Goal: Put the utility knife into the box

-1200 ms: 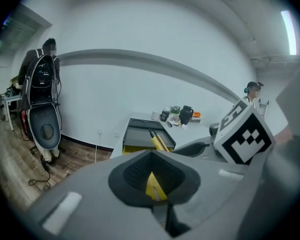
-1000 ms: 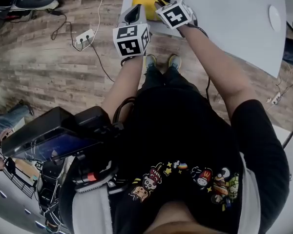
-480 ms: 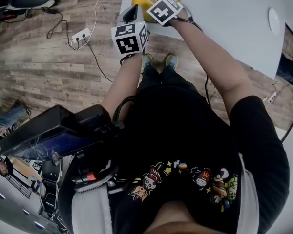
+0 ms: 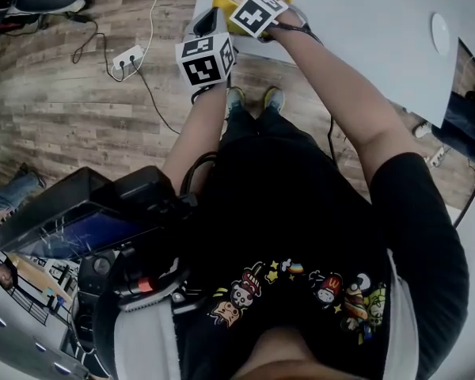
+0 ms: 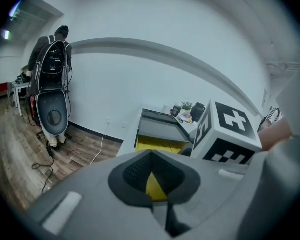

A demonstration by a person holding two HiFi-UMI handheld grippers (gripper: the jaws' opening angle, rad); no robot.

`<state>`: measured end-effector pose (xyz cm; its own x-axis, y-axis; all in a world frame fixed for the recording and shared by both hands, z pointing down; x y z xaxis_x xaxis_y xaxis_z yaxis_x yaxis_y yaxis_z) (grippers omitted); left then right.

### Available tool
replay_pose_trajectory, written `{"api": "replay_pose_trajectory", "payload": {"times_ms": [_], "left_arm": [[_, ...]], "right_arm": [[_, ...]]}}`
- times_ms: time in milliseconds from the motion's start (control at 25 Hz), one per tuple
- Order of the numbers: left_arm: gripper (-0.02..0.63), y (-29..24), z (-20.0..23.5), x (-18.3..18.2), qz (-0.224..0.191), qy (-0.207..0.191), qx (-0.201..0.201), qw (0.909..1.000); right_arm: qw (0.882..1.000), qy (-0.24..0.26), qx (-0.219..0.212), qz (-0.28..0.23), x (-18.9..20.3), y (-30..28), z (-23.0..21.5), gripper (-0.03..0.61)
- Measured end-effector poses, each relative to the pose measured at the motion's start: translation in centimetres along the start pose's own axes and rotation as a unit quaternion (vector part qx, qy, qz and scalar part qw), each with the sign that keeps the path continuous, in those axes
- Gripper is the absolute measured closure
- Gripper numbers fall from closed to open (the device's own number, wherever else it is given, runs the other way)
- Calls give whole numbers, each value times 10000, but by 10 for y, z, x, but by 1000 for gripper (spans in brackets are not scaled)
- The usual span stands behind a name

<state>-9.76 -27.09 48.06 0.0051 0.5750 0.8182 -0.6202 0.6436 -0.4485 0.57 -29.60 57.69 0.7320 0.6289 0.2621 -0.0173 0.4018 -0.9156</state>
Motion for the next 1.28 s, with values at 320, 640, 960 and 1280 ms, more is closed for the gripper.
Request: {"api": "replay_pose_trajectory", "payload": {"times_ms": [320, 640, 960, 1280], "left_arm": [[612, -1, 1, -5, 26, -8, -7, 10000], [612, 3, 4, 1, 68, -16, 32, 10000], [612, 1, 5, -3, 65, -10, 42, 10000], [612, 0, 1, 2, 99, -85, 93, 9999]], "right_arm": [[10000, 20, -14, 24, -2, 0, -6, 434], [10000, -12, -12, 20, -2, -3, -1, 433], [9998, -92, -159, -11, -6, -4, -4, 396], [9989, -359, -116, -295, 1, 10, -9, 396]]}}
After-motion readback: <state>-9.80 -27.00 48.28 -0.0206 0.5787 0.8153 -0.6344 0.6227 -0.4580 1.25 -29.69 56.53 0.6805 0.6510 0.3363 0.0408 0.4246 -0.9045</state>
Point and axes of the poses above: the fingertips, and each gripper's own axes: y backward along the fingers, z to its left, x out of its underside, the point moved 4 cm from there along y, backward along the fingers, and after that the axes turned 13 degrees about x, right-handed, at the moved point
